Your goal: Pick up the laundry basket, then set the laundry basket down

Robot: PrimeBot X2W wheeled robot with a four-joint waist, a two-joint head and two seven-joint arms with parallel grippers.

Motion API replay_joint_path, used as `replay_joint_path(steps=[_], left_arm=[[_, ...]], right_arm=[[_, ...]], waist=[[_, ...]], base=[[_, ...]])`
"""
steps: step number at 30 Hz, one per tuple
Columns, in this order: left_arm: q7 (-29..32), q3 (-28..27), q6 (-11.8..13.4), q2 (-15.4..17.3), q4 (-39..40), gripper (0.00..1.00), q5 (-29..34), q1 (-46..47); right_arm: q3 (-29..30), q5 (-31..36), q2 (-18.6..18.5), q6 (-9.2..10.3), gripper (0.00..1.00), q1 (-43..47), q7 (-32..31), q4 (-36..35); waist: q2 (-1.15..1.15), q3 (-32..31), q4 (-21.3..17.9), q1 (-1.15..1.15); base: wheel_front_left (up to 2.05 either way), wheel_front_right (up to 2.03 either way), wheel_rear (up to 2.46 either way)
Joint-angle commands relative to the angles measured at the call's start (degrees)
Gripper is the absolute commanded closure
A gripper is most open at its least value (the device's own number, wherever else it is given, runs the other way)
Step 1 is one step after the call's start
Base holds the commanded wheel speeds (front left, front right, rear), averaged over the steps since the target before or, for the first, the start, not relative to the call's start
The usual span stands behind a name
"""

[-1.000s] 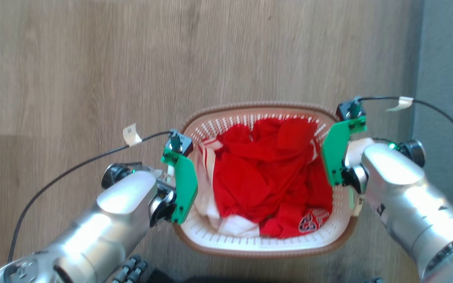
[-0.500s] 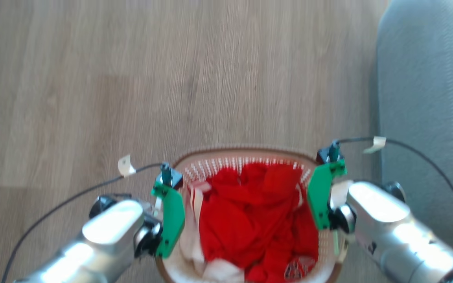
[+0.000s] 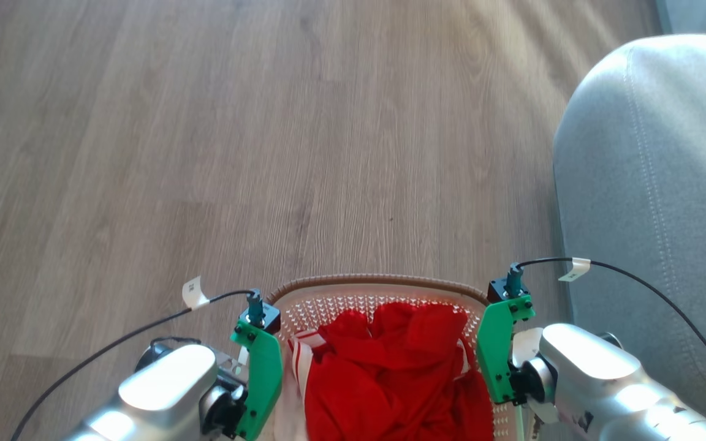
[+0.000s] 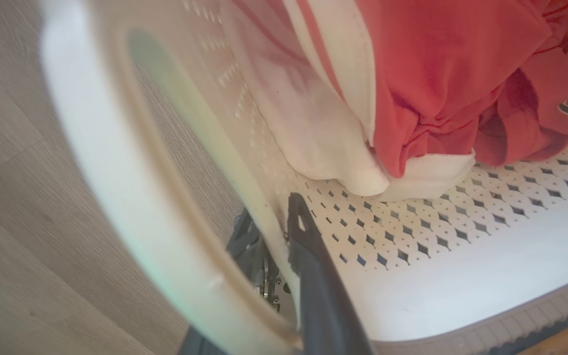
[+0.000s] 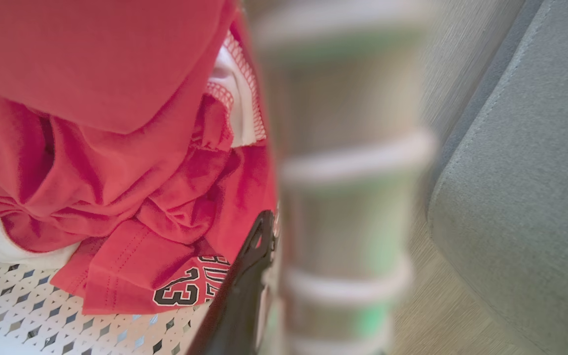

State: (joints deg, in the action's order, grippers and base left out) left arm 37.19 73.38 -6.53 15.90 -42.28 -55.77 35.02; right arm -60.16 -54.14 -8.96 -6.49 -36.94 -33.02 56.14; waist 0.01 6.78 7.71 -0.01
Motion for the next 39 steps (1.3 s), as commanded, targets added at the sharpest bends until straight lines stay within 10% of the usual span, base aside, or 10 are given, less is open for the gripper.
replay_joint_path(steps=[1,39], left_arm=[[0.80,-0.03,-0.95,0.45,2.46,1.00,0.89,1.76],[10.79,-0.03,-0.96,1.18,10.67,1.00,0.40,-1.85]], right_arm=[[-1.52,0.46,1.64,-1.00,1.00,-0.79,-0.01,-3.32],[-6.43,-5.85,0.37,-1.00,1.00,-0.52,-4.78,-5.47]], waist=[[-0.01,-0.72,0.17,0.01],[-0.01,-5.14,0.89,0.01]], base=[[0.00,0.00,0.00],[0.00,0.00,0.00]])
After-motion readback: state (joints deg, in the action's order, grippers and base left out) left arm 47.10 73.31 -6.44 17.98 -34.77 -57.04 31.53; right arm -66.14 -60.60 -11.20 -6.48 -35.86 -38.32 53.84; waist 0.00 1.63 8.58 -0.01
